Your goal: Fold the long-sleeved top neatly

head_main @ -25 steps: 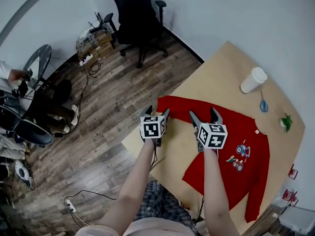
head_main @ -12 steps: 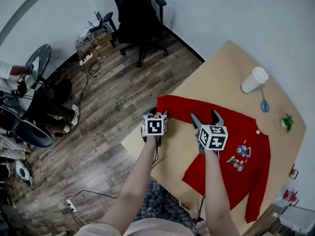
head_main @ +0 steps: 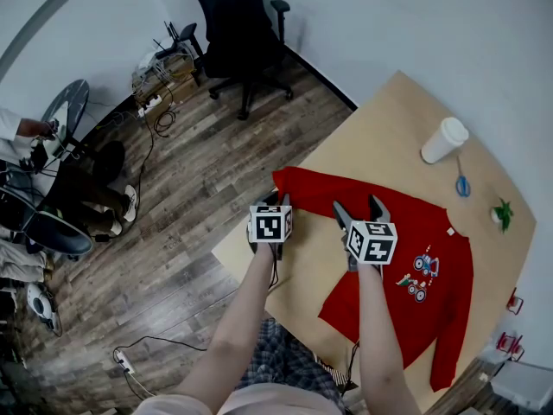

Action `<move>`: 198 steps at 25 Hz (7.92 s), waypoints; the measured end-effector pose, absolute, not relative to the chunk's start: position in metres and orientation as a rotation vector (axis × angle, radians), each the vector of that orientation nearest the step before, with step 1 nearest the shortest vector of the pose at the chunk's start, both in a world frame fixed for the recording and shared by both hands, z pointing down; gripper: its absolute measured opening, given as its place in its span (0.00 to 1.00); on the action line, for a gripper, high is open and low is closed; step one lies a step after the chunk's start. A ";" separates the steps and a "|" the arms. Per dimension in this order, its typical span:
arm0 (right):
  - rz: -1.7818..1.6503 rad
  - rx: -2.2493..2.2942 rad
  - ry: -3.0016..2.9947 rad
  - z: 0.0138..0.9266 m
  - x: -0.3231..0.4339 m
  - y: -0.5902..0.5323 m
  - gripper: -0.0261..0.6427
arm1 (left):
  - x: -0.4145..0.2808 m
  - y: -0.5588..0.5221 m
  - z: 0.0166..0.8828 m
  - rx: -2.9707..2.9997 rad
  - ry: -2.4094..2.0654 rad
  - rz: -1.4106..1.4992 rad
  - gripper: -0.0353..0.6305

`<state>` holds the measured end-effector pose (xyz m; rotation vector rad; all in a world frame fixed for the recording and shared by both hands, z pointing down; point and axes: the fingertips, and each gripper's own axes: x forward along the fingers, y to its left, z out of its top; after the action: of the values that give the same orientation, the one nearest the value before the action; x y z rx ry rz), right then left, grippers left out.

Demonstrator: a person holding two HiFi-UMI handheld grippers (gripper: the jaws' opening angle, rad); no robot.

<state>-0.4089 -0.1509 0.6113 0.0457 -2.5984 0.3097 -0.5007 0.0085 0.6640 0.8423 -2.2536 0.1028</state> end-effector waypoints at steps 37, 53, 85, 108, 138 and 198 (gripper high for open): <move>0.449 0.915 -2.594 0.532 -0.144 -0.326 0.63 | -0.310 -0.240 0.483 1.700 -2.183 0.078 0.15; 0.553 1.247 -2.424 0.558 0.012 -0.361 0.63 | -0.132 -0.331 0.543 2.071 -1.838 0.366 0.15; 0.682 1.533 -2.243 0.588 0.166 -0.363 0.63 | 0.037 -0.353 0.629 2.280 -1.317 0.509 0.41; 0.758 1.888 -1.992 0.598 0.328 -0.289 0.62 | 0.173 -0.335 0.592 2.433 -1.108 0.401 0.57; 0.978 1.749 -1.840 0.697 0.347 -0.256 0.18 | 0.215 -0.291 0.635 2.397 -1.007 0.476 0.60; 0.170 0.466 -2.624 0.539 -0.185 -0.303 0.09 | -0.237 -0.240 0.585 1.769 -1.859 0.186 0.59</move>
<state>-0.1850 -0.3026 0.5389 0.4664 -2.6238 0.1705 -0.2371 -0.2398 0.5852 1.7688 -1.8586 0.1857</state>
